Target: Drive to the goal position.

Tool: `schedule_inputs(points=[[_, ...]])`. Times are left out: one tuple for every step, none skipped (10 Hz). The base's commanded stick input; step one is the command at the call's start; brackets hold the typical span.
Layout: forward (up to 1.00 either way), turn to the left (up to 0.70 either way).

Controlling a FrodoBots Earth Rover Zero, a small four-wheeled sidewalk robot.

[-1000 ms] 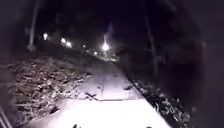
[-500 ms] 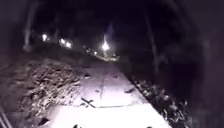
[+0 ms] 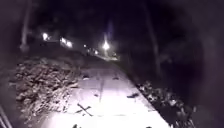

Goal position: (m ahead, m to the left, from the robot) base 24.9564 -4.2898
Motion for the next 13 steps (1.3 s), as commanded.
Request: schedule_inputs(points=[[0.45,0.0],[0.45,0.0],[0.45,0.0],[0.45,0.0],[0.45,0.0],[0.45,0.0],[0.45,0.0],[0.45,0.0],[0.45,0.0],[0.45,0.0],[0.45,0.0],[0.45,0.0],[0.45,0.0]])
